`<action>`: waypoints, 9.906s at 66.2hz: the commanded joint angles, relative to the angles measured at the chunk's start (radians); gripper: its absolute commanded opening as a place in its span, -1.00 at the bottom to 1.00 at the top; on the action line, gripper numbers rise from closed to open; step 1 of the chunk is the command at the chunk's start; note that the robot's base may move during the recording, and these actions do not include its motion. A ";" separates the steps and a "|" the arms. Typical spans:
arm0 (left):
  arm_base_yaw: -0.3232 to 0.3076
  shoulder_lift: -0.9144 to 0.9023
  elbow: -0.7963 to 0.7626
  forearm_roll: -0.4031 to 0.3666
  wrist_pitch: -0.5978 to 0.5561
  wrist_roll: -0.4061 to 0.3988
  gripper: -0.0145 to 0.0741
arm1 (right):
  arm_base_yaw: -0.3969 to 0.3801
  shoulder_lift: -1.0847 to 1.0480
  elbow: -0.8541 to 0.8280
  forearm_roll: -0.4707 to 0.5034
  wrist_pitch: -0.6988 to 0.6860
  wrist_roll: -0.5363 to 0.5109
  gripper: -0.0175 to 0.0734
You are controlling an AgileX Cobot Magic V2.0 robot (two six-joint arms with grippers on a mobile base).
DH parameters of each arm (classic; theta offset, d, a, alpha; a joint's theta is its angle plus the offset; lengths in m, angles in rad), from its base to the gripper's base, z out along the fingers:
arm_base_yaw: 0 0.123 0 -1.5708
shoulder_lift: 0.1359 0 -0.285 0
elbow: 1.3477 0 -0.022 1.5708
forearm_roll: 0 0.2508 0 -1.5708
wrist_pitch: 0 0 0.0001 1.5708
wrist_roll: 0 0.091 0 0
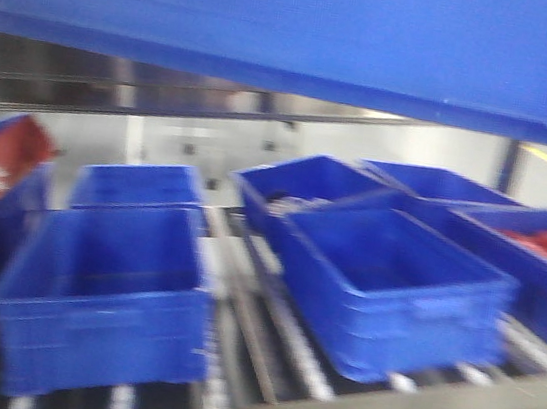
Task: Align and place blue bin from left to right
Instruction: 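Carry the blue bin in both grippers toward another bin shelf, then hold the blue bin with both grippers above the steel-edged conveyor shelf, then lower the blue bin with both grippers onto the conveyor rollers, then open both grippers and release the bin's side walls, then raise both grippers up and away from the placed blue bin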
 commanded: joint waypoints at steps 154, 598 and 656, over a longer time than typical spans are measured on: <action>-0.023 -0.010 -0.013 -0.014 -0.142 -0.011 -0.92 | 0.018 -0.006 -0.009 0.021 -0.398 -0.002 -0.77; 0.395 -0.902 1.217 -0.433 -1.214 0.275 -0.92 | -0.269 -0.955 1.121 0.321 -1.174 -0.666 -0.79; 0.395 -0.901 1.217 -0.433 -1.218 0.275 -0.92 | -0.732 -1.369 1.583 0.570 -1.276 -0.764 -0.79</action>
